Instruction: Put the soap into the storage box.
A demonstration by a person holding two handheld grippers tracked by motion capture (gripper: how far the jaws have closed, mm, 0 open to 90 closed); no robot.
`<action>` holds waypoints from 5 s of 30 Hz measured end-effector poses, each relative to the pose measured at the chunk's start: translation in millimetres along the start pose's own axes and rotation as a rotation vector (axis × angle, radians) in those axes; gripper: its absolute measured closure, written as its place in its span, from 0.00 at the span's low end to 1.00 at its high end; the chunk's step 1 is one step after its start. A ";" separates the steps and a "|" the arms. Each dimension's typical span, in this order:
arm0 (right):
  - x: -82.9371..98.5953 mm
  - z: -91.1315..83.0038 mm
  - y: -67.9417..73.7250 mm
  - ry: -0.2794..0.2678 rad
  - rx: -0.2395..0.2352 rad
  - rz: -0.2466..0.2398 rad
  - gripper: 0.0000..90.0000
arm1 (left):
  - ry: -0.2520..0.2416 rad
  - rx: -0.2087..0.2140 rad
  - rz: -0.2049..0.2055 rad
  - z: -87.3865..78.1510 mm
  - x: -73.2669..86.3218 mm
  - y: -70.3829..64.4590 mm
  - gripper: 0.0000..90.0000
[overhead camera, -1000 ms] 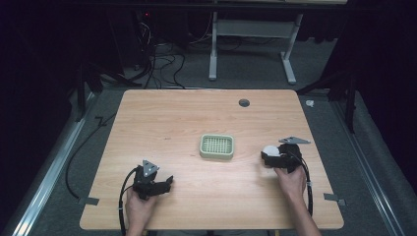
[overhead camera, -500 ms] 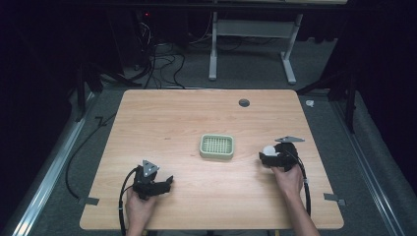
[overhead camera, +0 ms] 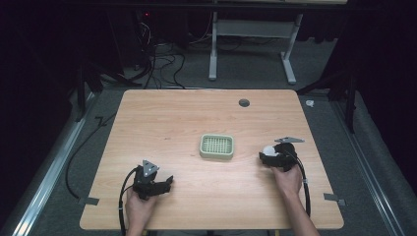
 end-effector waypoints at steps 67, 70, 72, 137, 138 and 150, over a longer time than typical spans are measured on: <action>-32.3 -48.4 36.6 -0.082 -0.134 -0.086 0.26 | -0.001 0.001 -0.001 0.0 0.0 -0.1 0.22; -33.9 -48.7 39.4 -0.077 -0.138 -0.093 0.26 | 0.000 0.001 -0.001 0.0 0.0 0.0 0.22; -36.1 -49.0 41.3 -0.081 -0.143 -0.103 0.26 | 0.000 0.001 0.000 0.0 0.0 0.0 0.22; -87.3 -23.5 118.2 -0.038 -0.249 -0.222 0.27 | 0.000 0.001 0.000 0.0 0.0 0.1 0.22; -88.2 -22.7 119.8 -0.039 -0.248 -0.223 0.27 | -0.001 0.001 -0.001 0.0 0.0 0.0 0.22; -94.8 -10.5 133.5 -0.024 -0.260 -0.237 0.27 | 0.000 0.001 0.000 0.0 0.0 0.1 0.22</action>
Point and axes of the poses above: each handheld gripper's, and its own axes: z roughly forward along the jaws, x roughly out of its underside, y roughly to its left, the point moved 8 cm from there along z, roughly forward along the jaws, and after that the axes turned 7 degrees about y, right-handed, at the moved point
